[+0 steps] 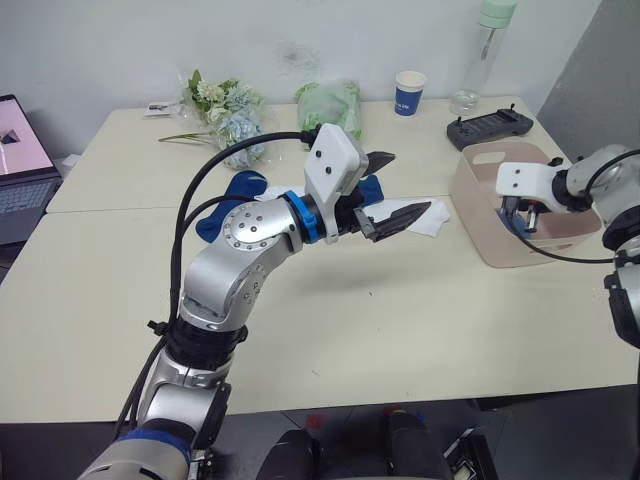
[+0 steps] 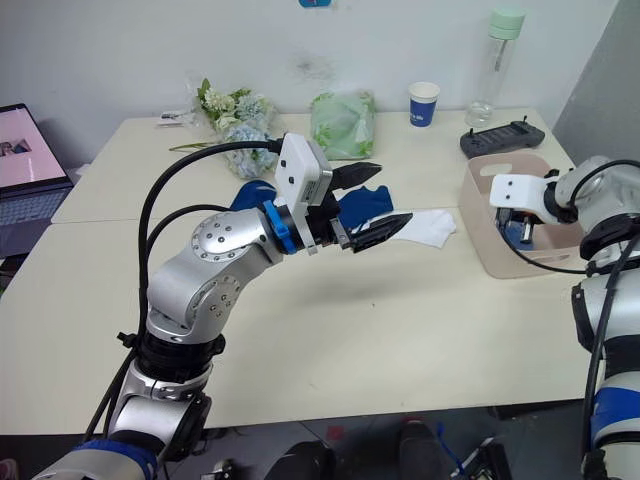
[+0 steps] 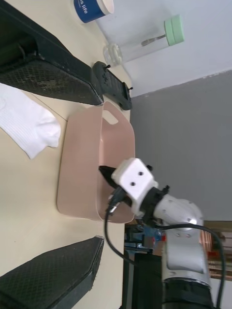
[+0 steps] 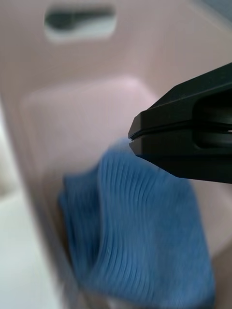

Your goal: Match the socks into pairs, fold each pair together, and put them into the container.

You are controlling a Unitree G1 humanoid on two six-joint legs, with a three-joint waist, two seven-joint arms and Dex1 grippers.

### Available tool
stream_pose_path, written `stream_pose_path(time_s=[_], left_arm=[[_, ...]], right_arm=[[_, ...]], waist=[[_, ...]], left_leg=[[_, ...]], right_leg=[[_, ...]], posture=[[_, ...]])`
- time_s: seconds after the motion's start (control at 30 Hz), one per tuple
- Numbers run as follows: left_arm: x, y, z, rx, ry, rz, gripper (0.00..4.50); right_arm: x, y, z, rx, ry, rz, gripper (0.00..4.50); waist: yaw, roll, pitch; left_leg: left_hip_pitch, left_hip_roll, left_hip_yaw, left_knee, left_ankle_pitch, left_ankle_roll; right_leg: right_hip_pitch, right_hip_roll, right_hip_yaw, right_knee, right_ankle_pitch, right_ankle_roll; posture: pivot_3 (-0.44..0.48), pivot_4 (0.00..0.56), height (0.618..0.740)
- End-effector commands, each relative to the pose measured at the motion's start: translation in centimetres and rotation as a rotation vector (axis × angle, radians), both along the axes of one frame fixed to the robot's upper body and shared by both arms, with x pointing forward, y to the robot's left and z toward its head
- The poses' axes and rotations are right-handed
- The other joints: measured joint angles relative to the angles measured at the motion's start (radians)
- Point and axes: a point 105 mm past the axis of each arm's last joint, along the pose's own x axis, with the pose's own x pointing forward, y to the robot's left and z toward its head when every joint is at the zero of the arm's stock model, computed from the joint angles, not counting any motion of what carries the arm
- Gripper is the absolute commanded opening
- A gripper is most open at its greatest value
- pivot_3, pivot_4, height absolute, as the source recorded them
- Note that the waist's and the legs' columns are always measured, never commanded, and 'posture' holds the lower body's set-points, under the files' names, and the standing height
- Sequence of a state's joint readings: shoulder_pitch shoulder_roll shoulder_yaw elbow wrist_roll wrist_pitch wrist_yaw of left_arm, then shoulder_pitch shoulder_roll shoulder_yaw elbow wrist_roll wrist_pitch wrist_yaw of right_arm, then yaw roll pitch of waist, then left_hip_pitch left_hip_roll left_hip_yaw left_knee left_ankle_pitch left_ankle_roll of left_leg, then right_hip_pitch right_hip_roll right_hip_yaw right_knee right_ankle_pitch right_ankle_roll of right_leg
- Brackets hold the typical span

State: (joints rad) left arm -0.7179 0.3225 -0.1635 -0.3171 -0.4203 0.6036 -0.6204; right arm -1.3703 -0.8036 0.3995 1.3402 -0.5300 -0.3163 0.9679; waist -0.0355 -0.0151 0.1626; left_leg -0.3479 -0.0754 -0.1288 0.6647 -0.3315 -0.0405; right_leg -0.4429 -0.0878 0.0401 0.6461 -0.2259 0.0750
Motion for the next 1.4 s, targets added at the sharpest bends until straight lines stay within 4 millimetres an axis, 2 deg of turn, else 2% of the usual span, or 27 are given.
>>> stream_pose_path(time_s=[0.03,0.1,0.13,0.17,0.23,0.27,0.33,0.4,0.47,0.57,0.6,0.7,0.77,0.83,0.93,1.03,1.13,1.23,1.33,1.4], left_arm=[[-0.2,2.2,1.2,-0.015,-0.075,0.063,4.5],[0.1,3.1,0.9,-0.008,-0.074,0.096,4.5],[0.3,4.2,0.6,0.003,-0.073,0.136,4.5],[0.7,6.2,-0.2,0.024,-0.061,0.209,4.5],[0.9,9.4,-1.9,0.077,-0.035,0.324,4.5],[1.1,11.0,-2.7,0.074,-0.012,0.396,4.5],[1.2,12.7,-3.4,0.061,0.009,0.473,4.5],[1.0,14.8,-4.8,0.045,0.028,0.584,4.5],[0.7,16.7,-6.2,0.028,0.037,0.693,4.5],[-0.8,19.1,-8.5,0.0,0.083,0.8,4.5],[-1.3,19.6,-9.0,-0.006,0.096,0.819,4.5],[-2.2,20.4,-9.9,-0.024,0.109,0.857,4.5],[-4.0,21.3,-12.3,-0.037,0.17,0.891,4.5],[-5.5,21.8,-14.0,-0.04,0.215,0.921,4.5],[-7.0,22.4,-15.0,-0.051,0.254,0.962,4.5],[-7.2,22.4,-15.3,-0.048,0.275,0.955,4.5],[-6.2,22.2,-15.1,-0.026,0.262,0.935,4.5],[-3.8,22.2,-14.1,0.006,0.223,0.912,4.5],[-0.5,22.0,-14.3,0.094,0.213,0.87,4.5],[0.9,22.0,-14.4,0.133,0.215,0.856,4.5]], right_arm=[[0.5,0.0,7.0,0.019,-0.253,0.007,0.02],[0.6,0.3,8.3,0.024,-0.307,0.013,0.02],[0.7,0.7,9.5,0.039,-0.368,0.03,0.02],[0.9,2.1,10.8,0.143,-0.437,0.068,0.38],[1.1,5.2,10.8,0.411,-0.44,0.165,0.88],[1.2,6.8,9.9,0.543,-0.414,0.209,1.19],[1.2,8.4,8.7,0.664,-0.38,0.255,1.89],[1.0,10.7,6.3,0.834,-0.368,0.286,2.56],[-0.2,12.5,3.3,0.972,-0.333,0.292,3.29],[-3.9,15.2,-1.4,1.125,-0.258,0.264,4.32],[-4.9,15.6,-2.4,1.156,-0.243,0.237,4.45],[-6.7,16.1,-4.2,1.227,-0.205,0.154,4.45],[-9.3,16.5,-7.6,1.182,-0.184,0.136,4.45],[-11.1,16.4,-9.3,1.154,-0.18,0.108,4.45],[-12.8,16.4,-10.4,1.167,-0.128,0.068,4.45],[-13.6,16.3,-10.6,1.195,-0.115,0.052,4.45],[-13.3,16.2,-10.0,1.189,-0.138,0.054,4.45],[-12.2,16.3,-9.3,1.147,-0.187,0.082,4.45],[-11.5,16.9,-8.7,1.179,-0.159,0.112,4.45],[-11.5,17.2,-8.6,1.181,-0.139,0.136,4.45]], waist=[[-0.003,0.0,0.0],[-0.004,0.0,0.0],[-0.005,0.0,0.0],[-0.007,0.0,0.0],[-0.021,0.0,0.0],[-0.029,0.0,0.0],[-0.031,0.0,-0.001],[-0.025,-0.001,-0.002],[-0.015,-0.001,-0.003],[0.007,-0.001,-0.003],[0.01,-0.001,-0.003],[0.01,0.001,-0.003],[0.011,0.001,-0.006],[0.01,0.0,-0.014],[0.01,0.001,-0.011],[0.01,0.0,-0.013],[0.01,0.0,-0.013],[0.015,0.0,-0.013],[0.015,0.0,-0.013],[0.012,0.0,-0.013]], left_leg=[[0.0,0.0,0.0,0.0,0.0,0.0],[0.0,0.0,0.0,-0.001,0.0,0.0],[0.0,0.0,0.0,-0.001,0.0,0.0],[0.0,0.0,0.0,-0.001,0.0,0.0],[0.001,0.0,0.001,-0.001,0.0,0.0],[0.001,0.001,0.001,-0.001,0.0,0.0],[0.002,0.003,-0.001,-0.002,0.0,0.0],[0.0,0.006,-0.003,0.0,0.0,0.0],[0.0,0.007,-0.005,0.001,0.0,0.0],[-0.002,0.007,-0.008,0.001,0.0,0.0],[-0.007,0.007,-0.009,0.001,0.0,0.0],[-0.019,0.004,-0.01,0.012,0.0,0.0],[-0.017,0.003,-0.008,0.013,0.0,0.001],[-0.011,0.002,-0.007,0.011,-0.001,0.003],[-0.002,0.002,-0.004,0.011,-0.004,0.005],[0.002,0.002,-0.004,0.011,-0.005,0.006],[0.001,0.002,-0.005,0.011,-0.006,0.006],[0.002,0.001,-0.005,0.012,-0.006,0.006],[0.003,0.001,-0.005,0.012,-0.006,0.006],[0.003,0.001,-0.005,0.012,-0.006,0.006]], right_leg=[[0.0,0.0,0.0,0.0,0.0,0.0],[-0.001,0.001,0.0,0.0,0.0,0.0],[-0.001,0.001,-0.001,0.0,0.0,0.0],[-0.001,0.001,0.0,0.0,0.0,0.0],[-0.001,0.001,0.001,0.0,0.0,-0.001],[-0.001,0.002,0.001,0.0,0.001,-0.001],[0.0,0.003,0.0,0.001,0.001,-0.002],[0.0,0.003,-0.001,0.001,0.001,-0.002],[0.001,0.002,-0.002,0.0,0.001,-0.002],[-0.001,0.002,-0.004,-0.001,0.001,-0.001],[-0.004,0.001,-0.005,-0.001,0.001,-0.002],[-0.013,0.0,-0.005,0.004,0.004,-0.001],[-0.011,0.001,-0.002,0.001,0.009,-0.001],[-0.004,0.003,-0.003,-0.002,0.009,0.0],[0.002,0.005,0.0,-0.002,0.007,0.0],[0.007,0.006,-0.001,-0.002,0.007,0.0],[0.007,0.006,0.0,-0.002,0.005,0.002],[0.008,0.005,-0.001,-0.002,0.005,0.002],[0.01,0.006,-0.002,-0.002,0.005,0.001],[0.01,0.006,-0.002,-0.003,0.005,0.002]], posture=[[0.0,0.15,0.74],[0.0,0.15,0.74],[0.0,0.15,0.74],[0.0,0.15,0.74],[0.0,0.15,0.74],[0.0,0.15,0.74],[0.0,0.15,0.74],[0.0,0.15,0.74],[0.0,0.15,0.74],[0.0,0.15,0.74],[0.0,0.15,0.74],[0.0,0.15,0.74],[0.0,0.15,0.74],[0.0,0.15,0.74],[0.0,0.15,0.74],[0.0,0.15,0.74],[0.0,0.15,0.74],[0.0,0.15,0.74],[0.0,0.15,0.74],[0.0,0.15,0.74]])
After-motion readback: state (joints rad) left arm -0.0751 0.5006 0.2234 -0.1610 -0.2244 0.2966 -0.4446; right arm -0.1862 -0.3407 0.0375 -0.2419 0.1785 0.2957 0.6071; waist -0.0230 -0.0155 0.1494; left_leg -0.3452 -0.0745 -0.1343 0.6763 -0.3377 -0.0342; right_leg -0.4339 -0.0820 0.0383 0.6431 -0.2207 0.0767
